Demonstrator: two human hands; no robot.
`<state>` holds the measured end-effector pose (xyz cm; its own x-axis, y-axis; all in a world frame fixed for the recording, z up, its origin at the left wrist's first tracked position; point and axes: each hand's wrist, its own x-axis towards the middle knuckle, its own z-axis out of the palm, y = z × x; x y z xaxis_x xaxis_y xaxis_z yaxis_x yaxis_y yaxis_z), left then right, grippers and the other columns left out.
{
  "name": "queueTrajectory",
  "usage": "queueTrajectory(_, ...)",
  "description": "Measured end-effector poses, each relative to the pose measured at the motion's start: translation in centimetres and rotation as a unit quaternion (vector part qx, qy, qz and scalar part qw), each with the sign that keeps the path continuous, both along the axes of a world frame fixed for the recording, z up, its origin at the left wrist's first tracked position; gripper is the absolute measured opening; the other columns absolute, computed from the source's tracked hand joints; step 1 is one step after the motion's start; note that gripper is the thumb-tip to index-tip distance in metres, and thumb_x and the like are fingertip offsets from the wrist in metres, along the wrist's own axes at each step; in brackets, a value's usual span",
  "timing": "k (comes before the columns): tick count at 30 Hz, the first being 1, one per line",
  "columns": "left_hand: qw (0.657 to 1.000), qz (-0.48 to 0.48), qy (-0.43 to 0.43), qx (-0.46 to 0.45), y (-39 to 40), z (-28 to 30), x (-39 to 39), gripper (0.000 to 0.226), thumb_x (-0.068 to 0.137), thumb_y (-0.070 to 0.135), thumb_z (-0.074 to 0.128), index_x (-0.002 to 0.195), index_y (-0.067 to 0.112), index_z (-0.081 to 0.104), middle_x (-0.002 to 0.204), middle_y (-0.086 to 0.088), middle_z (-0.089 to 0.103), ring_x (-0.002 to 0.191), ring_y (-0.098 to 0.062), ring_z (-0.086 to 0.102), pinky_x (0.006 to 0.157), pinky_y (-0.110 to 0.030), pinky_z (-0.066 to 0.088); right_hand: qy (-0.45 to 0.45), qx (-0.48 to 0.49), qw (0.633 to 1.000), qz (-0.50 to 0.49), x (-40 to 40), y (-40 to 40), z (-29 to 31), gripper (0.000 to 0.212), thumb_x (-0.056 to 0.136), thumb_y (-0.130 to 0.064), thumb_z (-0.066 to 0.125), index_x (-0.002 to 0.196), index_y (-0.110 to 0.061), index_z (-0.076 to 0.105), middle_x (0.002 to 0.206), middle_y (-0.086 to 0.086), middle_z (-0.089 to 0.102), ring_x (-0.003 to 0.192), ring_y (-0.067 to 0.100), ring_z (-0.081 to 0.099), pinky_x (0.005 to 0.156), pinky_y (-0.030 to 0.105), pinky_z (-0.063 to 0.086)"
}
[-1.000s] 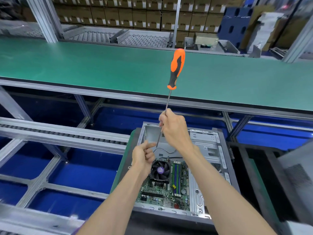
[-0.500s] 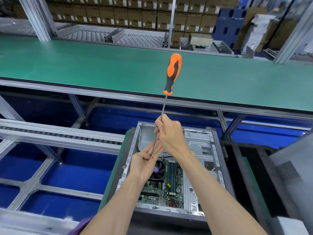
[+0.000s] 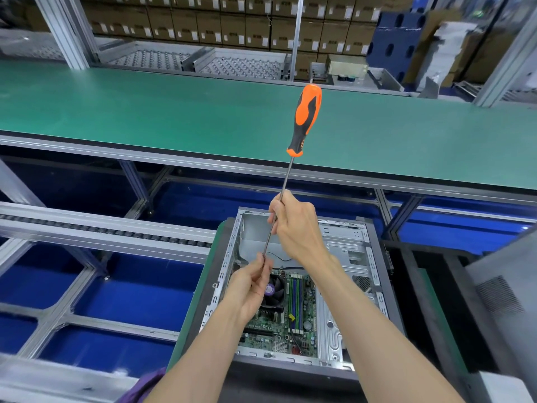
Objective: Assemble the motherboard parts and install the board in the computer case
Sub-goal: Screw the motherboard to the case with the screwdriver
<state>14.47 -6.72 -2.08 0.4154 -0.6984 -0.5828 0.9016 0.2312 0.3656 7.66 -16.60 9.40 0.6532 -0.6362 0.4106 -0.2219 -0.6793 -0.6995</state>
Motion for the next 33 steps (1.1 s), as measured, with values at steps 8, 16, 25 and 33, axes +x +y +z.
queueTrajectory(8,0.995,0.054,0.076,-0.023,0.0,0.3,-0.1,0.016,0.098,0.003,0.055,0.099,-0.010,0.064,0.098,-0.022,0.068,0.074,-0.016,0.074,0.055,-0.019,0.058,-0.017,0.017,1.000,-0.003,0.0,0.4,0.0,0.023,0.100,-0.014,0.036,0.086,-0.011,0.054,0.070,0.002,0.067,0.059,0.019,0.065,0.060,0.044,0.054)
queueTrajectory(16,0.991,0.071,0.104,-0.053,0.0,1.0,-0.3,0.016,0.098,0.004,0.055,0.096,-0.007,0.066,0.096,-0.021,0.069,0.072,-0.015,0.074,0.054,-0.019,0.058,-0.038,0.037,0.998,-0.018,0.0,0.4,0.2,0.025,0.101,-0.009,0.038,0.082,-0.018,0.051,0.070,0.000,0.067,0.056,0.019,0.064,0.058,0.044,0.056)
queueTrajectory(25,0.999,0.021,-0.017,-0.016,0.0,0.9,-0.7,0.050,0.098,0.034,0.054,0.109,-0.014,0.056,0.106,-0.032,0.068,0.095,-0.036,0.072,0.073,-0.034,0.062,-0.037,0.014,0.999,-0.019,0.1,0.1,0.7,0.021,0.100,-0.008,0.039,0.086,-0.008,0.054,0.066,0.003,0.065,0.058,0.025,0.063,0.062,0.050,0.053)
queueTrajectory(33,0.841,-0.019,-0.489,0.231,0.9,4.1,2.6,0.023,0.078,0.019,0.063,0.086,0.033,0.079,0.055,0.009,0.060,0.049,-0.007,0.049,0.047,-0.020,0.043,0.007,0.002,1.000,-0.006,0.0,0.5,-0.4,0.021,0.102,-0.007,0.039,0.088,-0.003,0.055,0.073,0.010,0.066,0.064,0.032,0.062,0.065,0.051,0.052)
